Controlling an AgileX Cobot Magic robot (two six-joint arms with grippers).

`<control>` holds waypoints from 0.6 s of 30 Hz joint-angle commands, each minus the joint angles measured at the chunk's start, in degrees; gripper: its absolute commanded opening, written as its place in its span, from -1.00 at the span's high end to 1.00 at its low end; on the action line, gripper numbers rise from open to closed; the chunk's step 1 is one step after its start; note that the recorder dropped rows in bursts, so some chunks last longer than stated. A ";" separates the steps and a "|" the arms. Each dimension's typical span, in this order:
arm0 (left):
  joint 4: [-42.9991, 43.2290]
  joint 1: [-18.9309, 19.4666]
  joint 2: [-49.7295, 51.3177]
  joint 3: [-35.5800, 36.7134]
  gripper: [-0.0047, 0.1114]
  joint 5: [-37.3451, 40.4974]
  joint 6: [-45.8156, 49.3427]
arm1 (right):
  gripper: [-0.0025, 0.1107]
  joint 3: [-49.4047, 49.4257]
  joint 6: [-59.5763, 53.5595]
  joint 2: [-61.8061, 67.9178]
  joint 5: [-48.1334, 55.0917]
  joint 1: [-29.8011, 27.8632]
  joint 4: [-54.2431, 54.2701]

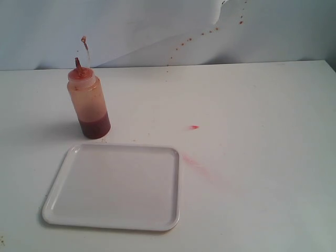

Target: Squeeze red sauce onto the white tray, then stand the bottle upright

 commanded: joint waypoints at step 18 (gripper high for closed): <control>9.49 0.00 0.00 0.28 0.91 24.93 -30.14 | 0.96 0.22 0.08 -0.29 -0.38 0.04 -0.14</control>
